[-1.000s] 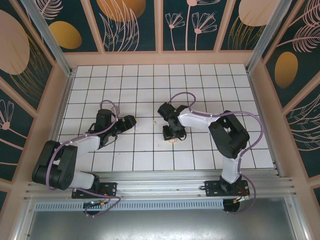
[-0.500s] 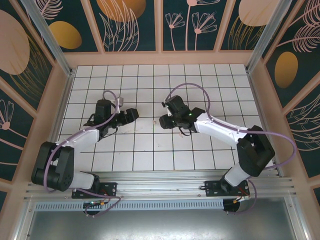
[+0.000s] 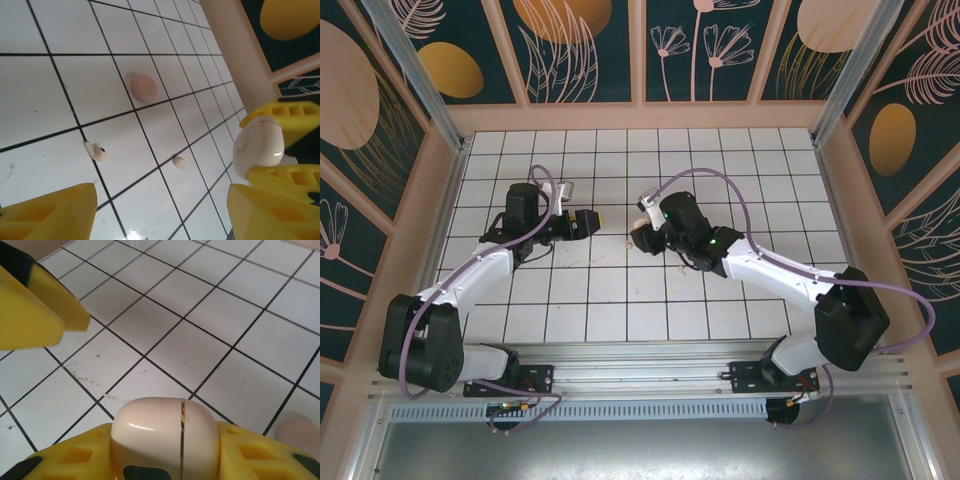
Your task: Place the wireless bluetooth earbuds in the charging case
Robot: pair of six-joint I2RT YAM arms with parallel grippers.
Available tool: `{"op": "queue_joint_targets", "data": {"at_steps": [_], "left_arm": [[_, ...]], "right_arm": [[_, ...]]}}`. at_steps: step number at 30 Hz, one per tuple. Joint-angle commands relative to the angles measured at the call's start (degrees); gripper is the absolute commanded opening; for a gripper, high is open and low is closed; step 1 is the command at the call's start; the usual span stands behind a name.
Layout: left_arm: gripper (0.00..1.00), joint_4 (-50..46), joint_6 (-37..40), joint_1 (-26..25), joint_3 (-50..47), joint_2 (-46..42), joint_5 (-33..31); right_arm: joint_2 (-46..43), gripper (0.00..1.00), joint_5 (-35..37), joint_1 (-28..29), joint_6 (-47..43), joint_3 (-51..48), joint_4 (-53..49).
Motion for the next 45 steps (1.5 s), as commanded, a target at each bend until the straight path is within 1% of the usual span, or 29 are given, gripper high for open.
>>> {"op": "queue_joint_targets", "data": {"at_steps": [1, 7, 10, 14, 16, 19, 23, 29, 38, 43, 45], "left_arm": [[0.68, -1.74, 2.84, 0.38, 2.68, 0.70, 6.33], [0.66, -5.82, 7.05, 0.33, 6.24, 1.47, 11.83], [0.66, -6.25, 8.75, 0.35, 6.84, 1.46, 15.15], [0.65, -6.19, 10.65, 0.29, 7.64, 1.81, 20.96], [0.65, -6.69, 11.93, 0.26, 7.80, 1.50, 22.60], [0.65, -9.17, 13.87, 0.13, 8.40, 1.73, 22.77], [0.58, -9.87, 15.01, -0.23, 8.38, 2.33, 24.98], [0.58, -11.12, 16.81, -1.29, 9.10, 2.94, 27.40], [0.58, -12.41, 17.93, -3.13, 9.79, 4.30, 27.84], [0.51, -13.12, 18.11, -3.88, 11.82, 5.34, 27.85], [0.48, -13.28, 18.03, -3.94, 12.08, 5.58, 27.69]], "right_arm": [[-2.55, 0.40, -1.75, 0.37, -4.22, -1.28, 5.80], [-3.50, 0.38, -4.07, 0.62, -6.92, -2.77, 9.66], [-3.65, 0.38, -4.91, 1.45, -8.80, -3.20, 10.97], [-3.48, 0.38, -4.55, 3.07, -10.72, -2.91, 10.70], [-3.65, 0.38, -3.92, 3.99, -11.72, -2.87, 10.33], [-4.08, 0.37, -2.59, 5.57, -13.44, -3.03, 10.01], [-4.44, 0.37, -0.11, 7.39, -15.69, -2.79, 9.33], [-5.05, 0.37, 2.32, 8.10, -16.60, -2.70, 8.34], [-5.32, 0.37, 3.07, 8.85, -18.43, -1.61, 6.72], [-4.99, 0.37, 3.07, 9.63, -19.26, -1.40, 6.31], [-4.80, 0.37, 4.31, 9.94, -19.55, -1.29, 6.32]]}}
